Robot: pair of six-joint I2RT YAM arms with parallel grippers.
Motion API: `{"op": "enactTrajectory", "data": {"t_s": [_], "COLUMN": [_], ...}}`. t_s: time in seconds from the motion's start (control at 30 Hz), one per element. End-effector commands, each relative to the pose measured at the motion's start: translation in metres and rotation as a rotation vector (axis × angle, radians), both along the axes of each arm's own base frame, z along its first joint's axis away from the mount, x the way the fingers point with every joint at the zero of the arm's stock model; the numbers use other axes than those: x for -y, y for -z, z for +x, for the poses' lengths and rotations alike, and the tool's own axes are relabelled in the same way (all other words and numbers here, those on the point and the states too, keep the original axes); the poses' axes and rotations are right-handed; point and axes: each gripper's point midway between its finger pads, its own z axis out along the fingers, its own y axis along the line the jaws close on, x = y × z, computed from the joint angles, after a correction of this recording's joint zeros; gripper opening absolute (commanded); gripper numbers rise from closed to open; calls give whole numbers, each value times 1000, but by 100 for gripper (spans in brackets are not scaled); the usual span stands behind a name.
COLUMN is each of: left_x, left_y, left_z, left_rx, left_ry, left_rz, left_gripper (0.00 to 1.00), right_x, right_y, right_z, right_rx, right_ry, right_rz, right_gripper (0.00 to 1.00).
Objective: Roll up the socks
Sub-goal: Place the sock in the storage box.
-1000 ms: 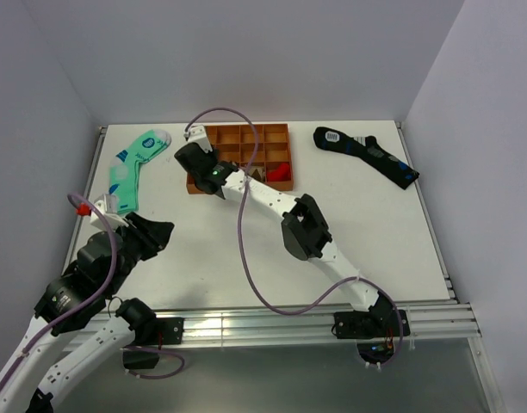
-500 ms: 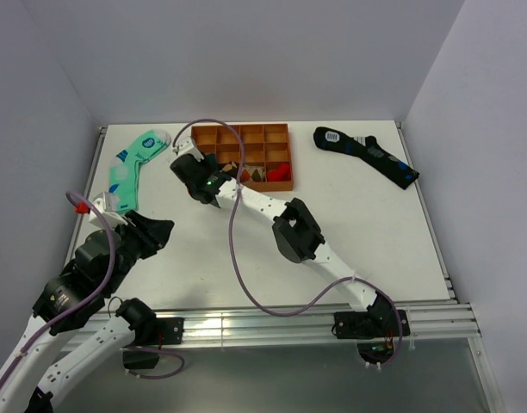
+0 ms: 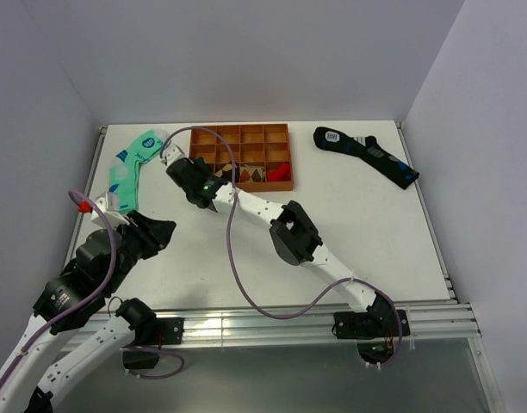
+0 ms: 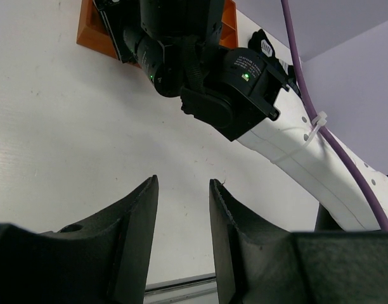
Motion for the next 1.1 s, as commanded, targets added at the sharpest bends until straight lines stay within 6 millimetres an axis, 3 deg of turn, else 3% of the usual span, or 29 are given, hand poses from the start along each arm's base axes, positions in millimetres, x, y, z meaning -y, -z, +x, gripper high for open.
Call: {"op": "enactTrajectory", "data": {"t_s": [0.0, 0.3, 0.5, 0.77, 1.07], "left_x": [4, 8, 10, 22, 28], "left_y": [-15, -15, -20, -19, -16], "left_z": [3, 2, 3, 8, 13], "left_rx": [42, 39, 40, 22, 7], "left_ry": [20, 35, 39, 66, 68], "left_rz": [-9, -23, -31, -51, -65], "left_gripper": [44, 43, 44, 43, 42], "right_x": [-19, -25, -13, 13, 17], "right_y": [0, -5, -3, 20, 25], "right_z": [-8, -10, -1, 1, -3], "right_rx": [-26, -104, -195, -292, -380], "right_ry": [-117, -208, -232, -234, -294], "right_rz": [0, 60, 114, 63, 94], "right_gripper": [0, 2, 5, 4, 6]}}
